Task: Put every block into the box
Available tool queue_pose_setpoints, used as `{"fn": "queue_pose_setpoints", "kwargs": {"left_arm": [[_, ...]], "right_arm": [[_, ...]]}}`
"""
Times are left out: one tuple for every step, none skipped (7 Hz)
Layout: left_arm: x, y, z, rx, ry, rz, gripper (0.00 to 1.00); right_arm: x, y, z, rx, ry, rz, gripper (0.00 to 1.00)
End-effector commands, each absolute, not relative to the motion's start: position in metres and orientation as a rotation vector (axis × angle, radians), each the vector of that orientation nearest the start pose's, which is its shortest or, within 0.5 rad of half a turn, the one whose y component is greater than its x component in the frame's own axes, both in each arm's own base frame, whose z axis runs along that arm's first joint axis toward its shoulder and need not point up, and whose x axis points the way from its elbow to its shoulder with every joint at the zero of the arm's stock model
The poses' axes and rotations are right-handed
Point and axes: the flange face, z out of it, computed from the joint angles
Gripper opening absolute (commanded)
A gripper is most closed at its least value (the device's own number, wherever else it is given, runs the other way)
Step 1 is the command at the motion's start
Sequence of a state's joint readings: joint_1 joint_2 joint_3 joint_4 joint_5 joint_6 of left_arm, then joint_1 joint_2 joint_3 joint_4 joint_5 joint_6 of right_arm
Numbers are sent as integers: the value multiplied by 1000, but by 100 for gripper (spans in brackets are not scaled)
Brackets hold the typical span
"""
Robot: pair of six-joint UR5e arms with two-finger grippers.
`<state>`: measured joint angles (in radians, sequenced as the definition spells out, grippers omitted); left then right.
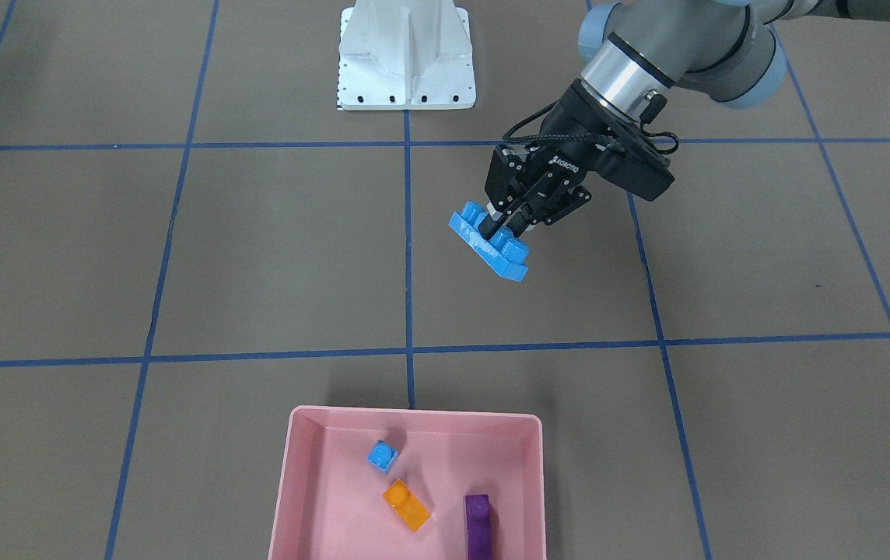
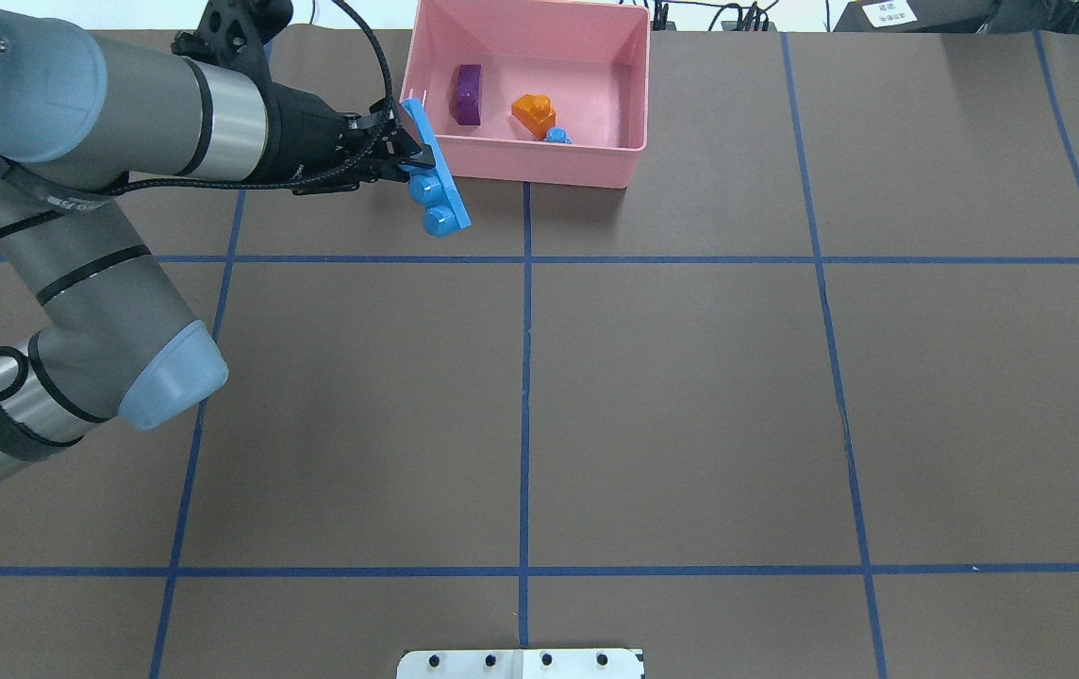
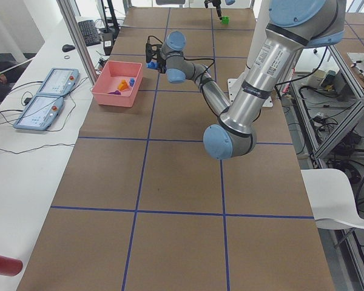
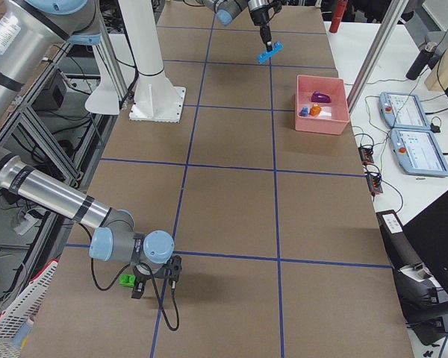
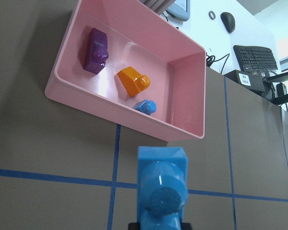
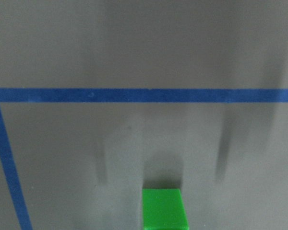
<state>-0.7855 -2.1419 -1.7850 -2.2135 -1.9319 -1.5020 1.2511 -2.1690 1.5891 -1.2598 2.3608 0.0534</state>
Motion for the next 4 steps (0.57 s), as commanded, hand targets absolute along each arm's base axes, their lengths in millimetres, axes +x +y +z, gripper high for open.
{"fn": "queue_pose_setpoints", "kwargs": {"left_arm": [[384,-530,132,366,1404,-367,0],[391,-543,120,397,1395,-386,0],[393,-546,119,404,1392,-390,0],[393,-546,113,409,1398,-389,0]], "right_arm": [[4,-167,832,-437,-785,-136,100],[3,-166,836,-450,-782,-141,100],[-1,-169,837,-454,-783,-150,99],[-3,-170,840,-464,-778,-154,94]]}}
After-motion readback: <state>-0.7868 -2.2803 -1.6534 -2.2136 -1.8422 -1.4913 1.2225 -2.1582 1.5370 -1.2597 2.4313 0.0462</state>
